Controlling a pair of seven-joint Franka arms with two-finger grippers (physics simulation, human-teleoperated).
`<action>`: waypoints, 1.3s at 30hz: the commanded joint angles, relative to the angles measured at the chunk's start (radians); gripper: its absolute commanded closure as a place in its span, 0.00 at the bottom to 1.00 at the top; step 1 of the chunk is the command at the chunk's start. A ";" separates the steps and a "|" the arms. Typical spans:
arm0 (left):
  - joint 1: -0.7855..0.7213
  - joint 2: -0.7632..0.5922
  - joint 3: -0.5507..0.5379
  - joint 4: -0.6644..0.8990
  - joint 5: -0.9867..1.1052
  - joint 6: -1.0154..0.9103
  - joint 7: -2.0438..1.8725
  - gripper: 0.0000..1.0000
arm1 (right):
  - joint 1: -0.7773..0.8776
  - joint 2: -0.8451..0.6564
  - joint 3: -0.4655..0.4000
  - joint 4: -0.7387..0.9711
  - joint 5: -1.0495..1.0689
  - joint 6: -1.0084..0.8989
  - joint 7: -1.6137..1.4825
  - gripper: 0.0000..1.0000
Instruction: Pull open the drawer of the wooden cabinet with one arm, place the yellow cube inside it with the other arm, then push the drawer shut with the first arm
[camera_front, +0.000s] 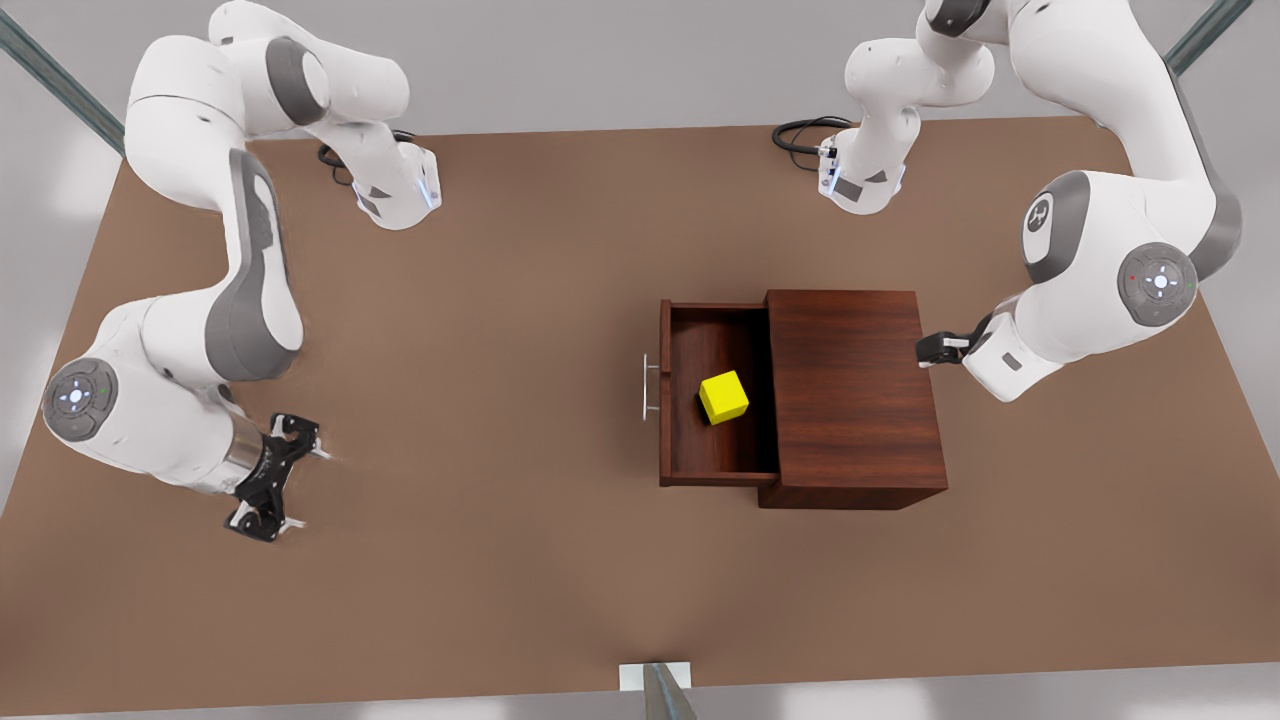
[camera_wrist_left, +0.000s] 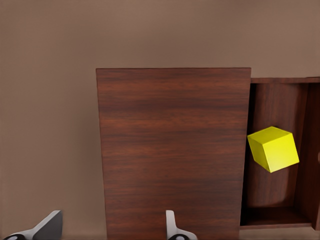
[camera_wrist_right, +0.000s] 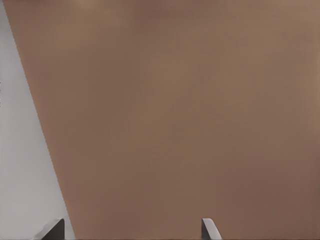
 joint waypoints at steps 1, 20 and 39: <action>0.000 -0.001 0.000 0.001 0.001 -0.004 0.020 0.00 | -0.032 -0.101 -0.036 -0.120 -0.106 -0.169 -1.749 0.00; -0.486 0.218 -0.005 0.089 -0.046 0.388 -2.038 1.00 | -0.024 -0.360 -0.047 -0.509 -0.106 -0.087 -1.702 0.00; -0.717 0.522 0.003 0.180 0.321 0.598 -2.319 1.00 | -0.024 -0.354 -0.045 -0.507 -0.109 -0.087 -1.702 0.00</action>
